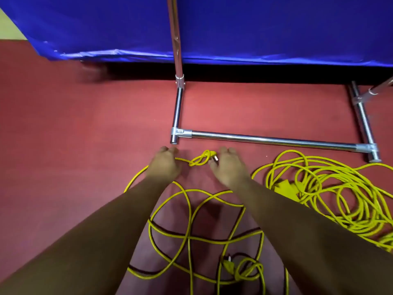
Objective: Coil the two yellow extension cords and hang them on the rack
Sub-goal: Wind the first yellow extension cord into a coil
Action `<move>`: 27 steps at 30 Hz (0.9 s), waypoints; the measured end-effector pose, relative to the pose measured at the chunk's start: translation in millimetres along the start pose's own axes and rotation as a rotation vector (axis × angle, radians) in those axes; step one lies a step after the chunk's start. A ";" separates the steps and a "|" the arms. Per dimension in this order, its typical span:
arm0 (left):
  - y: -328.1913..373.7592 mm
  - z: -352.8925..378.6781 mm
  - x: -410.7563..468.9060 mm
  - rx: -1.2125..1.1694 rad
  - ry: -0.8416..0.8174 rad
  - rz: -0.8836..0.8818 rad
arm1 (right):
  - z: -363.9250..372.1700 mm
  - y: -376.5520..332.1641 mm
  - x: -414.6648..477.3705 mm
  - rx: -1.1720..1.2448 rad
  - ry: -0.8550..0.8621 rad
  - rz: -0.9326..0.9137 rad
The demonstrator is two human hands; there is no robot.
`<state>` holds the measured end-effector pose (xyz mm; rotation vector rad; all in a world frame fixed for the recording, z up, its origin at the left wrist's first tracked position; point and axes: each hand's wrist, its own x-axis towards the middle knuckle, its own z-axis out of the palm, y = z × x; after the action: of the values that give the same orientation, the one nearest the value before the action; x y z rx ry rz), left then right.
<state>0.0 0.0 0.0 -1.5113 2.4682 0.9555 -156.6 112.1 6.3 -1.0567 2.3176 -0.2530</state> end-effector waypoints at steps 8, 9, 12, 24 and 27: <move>-44.9 27.2 4.0 0.131 -0.002 -0.010 | 37.4 1.6 21.6 0.533 0.066 0.161; -47.1 28.3 3.9 0.062 0.006 0.015 | 39.5 0.5 20.6 0.620 0.050 0.190; -37.2 26.7 -1.5 -0.232 -0.090 0.063 | 45.9 -2.1 16.3 0.789 0.021 0.195; 6.2 -25.9 -21.8 -0.205 -0.025 0.330 | -17.4 -17.5 -15.6 0.972 0.071 0.108; 36.6 -67.4 -28.6 -0.127 0.179 0.463 | -71.2 -34.8 -31.2 1.061 0.126 0.032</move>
<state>-0.1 -3.7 81.8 -1.1134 3.0190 1.0993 -159.1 107.4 91.2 -0.4475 1.8290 -1.3669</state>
